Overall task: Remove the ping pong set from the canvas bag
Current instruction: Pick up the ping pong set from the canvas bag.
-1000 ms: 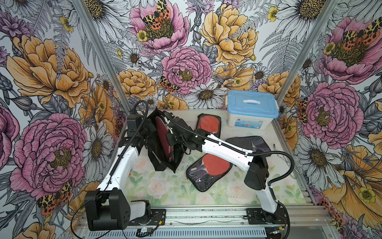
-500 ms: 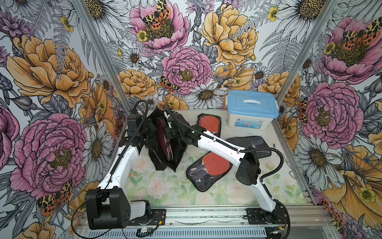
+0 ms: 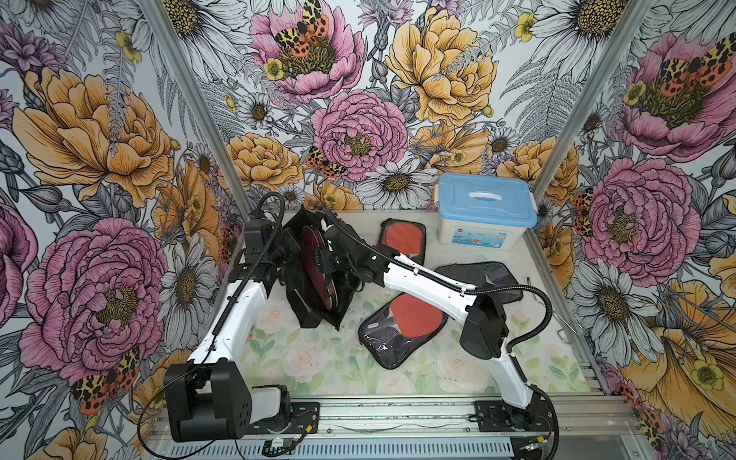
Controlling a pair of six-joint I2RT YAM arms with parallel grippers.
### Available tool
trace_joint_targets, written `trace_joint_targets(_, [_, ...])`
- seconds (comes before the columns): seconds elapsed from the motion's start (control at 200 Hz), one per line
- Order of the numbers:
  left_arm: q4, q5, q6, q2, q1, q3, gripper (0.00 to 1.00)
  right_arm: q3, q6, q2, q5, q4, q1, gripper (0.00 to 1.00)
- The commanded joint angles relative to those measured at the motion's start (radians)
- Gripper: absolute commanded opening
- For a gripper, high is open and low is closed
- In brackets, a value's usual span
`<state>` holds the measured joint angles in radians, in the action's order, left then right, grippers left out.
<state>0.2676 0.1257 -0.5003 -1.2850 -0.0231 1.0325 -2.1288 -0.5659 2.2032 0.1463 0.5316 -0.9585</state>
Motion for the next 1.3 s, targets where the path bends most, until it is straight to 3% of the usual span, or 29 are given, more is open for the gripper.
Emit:
trace_joint_targets(0.0, [-0.028,0.034,-0.03,-0.004,-0.009,-0.019,0.0,-0.013,-0.052,0.049,0.078,-0.02,0.004,0.76])
trace_joint_targets(0.42, [-0.028,0.041,-0.027,-0.003,-0.016,-0.019,0.0,-0.214,-0.048,0.275,0.079,-0.042,0.054,0.77])
trace_joint_targets(0.665, [-0.03,0.045,-0.029,-0.004,-0.024,-0.02,0.0,-0.298,0.025,0.378,-0.065,-0.121,0.064,0.73])
trace_joint_targets(0.741, [-0.031,0.045,-0.032,-0.004,-0.025,-0.02,0.0,-0.359,0.041,0.419,-0.091,-0.121,0.065,0.67])
trace_joint_targets(0.891, [-0.031,0.043,-0.032,-0.001,-0.028,-0.019,0.0,-0.418,0.083,0.426,-0.11,-0.122,0.064,0.24])
trace_joint_targets(0.991, [-0.023,0.037,-0.032,0.005,-0.033,-0.011,0.0,-0.4,0.115,0.37,-0.093,-0.12,0.059,0.05])
trace_joint_targets(1.296, [0.016,0.0,-0.031,0.01,-0.05,0.042,0.0,-0.284,0.205,0.142,-0.037,-0.131,0.021,0.0])
